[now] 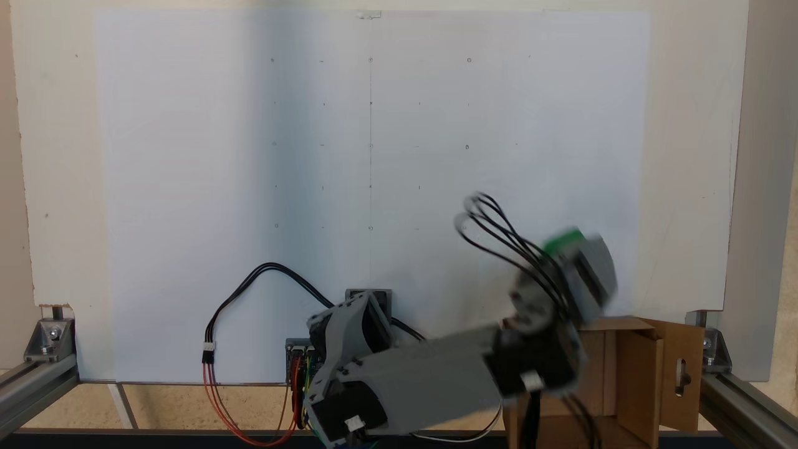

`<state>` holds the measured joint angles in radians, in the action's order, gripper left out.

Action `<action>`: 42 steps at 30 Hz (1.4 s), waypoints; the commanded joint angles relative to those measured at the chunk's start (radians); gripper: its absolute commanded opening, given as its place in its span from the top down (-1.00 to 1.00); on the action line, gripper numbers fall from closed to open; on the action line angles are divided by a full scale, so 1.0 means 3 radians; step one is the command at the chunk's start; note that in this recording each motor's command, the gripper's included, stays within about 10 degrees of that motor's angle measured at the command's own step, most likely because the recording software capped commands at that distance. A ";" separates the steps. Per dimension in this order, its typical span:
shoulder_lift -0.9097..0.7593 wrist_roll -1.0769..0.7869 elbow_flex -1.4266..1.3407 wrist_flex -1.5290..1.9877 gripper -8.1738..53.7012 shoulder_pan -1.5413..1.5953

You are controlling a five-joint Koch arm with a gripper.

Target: Grasp a green dice and put it in the bin.

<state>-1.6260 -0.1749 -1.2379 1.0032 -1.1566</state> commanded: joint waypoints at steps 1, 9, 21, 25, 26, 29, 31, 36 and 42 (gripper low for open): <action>-0.0077 -0.0414 0.0092 -0.0077 0.36 -0.0531; 0.0465 -0.0956 0.0092 -0.0394 0.36 -0.1774; 0.1478 -0.1503 0.0092 -0.0665 0.36 -0.2454; 0.1483 -0.1493 0.0087 -0.0736 -0.29 -0.2465; 0.1483 -0.1488 0.0087 -0.0736 -0.34 -0.2465; 0.1483 -0.1478 0.0087 -0.0736 -0.74 -0.2465; 0.1350 -0.1468 0.0087 -0.0731 -0.75 -0.2465; 0.0620 -0.0890 0.0092 -0.0721 -0.66 -0.2321; -0.0261 -0.0032 0.0092 -0.0726 -0.63 -0.1273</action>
<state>-1.6352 -0.3037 -1.2379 0.7931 -1.6276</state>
